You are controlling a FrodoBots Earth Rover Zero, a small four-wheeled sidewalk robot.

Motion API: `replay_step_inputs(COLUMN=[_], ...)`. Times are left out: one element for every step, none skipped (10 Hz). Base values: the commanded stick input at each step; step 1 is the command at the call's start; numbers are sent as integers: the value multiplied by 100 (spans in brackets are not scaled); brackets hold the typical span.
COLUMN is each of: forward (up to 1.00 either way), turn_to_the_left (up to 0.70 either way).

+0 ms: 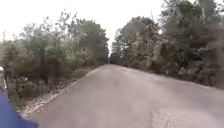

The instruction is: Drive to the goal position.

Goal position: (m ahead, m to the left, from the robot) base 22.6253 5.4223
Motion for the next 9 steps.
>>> replay_step_inputs(forward=[70, 70, 70, 70, 70, 70, 70, 70, 70], turn_to_the_left=[0, 0, 0, 0, 0, 0, 0, 0, 0])
